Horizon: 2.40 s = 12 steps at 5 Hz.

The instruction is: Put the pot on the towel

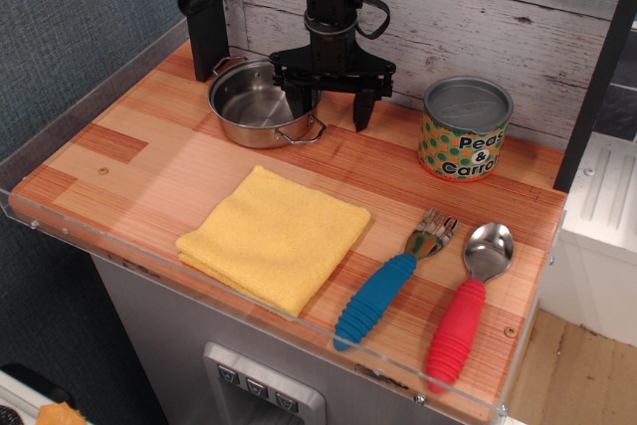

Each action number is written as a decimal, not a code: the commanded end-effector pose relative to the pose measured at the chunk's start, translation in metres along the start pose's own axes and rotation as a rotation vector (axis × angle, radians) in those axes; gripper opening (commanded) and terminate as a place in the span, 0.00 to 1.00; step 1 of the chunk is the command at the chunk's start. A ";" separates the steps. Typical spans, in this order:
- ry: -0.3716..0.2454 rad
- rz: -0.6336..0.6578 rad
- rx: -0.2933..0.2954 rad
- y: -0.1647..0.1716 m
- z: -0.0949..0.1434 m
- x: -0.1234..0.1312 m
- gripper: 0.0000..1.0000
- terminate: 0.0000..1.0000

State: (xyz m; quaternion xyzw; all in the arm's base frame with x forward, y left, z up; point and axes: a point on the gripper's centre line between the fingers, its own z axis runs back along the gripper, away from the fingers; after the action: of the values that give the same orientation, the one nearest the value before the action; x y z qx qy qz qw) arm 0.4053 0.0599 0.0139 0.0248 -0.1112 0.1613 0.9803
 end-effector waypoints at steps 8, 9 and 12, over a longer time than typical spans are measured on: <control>-0.027 -0.174 0.106 -0.001 0.087 -0.054 0.00 0.00; -0.035 -0.214 0.102 -0.004 0.083 -0.073 0.00 0.00; -0.025 -0.321 0.116 -0.031 0.072 -0.120 0.00 0.00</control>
State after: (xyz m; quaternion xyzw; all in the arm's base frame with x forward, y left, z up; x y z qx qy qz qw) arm 0.2849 -0.0133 0.0404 0.1021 -0.0853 0.0071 0.9911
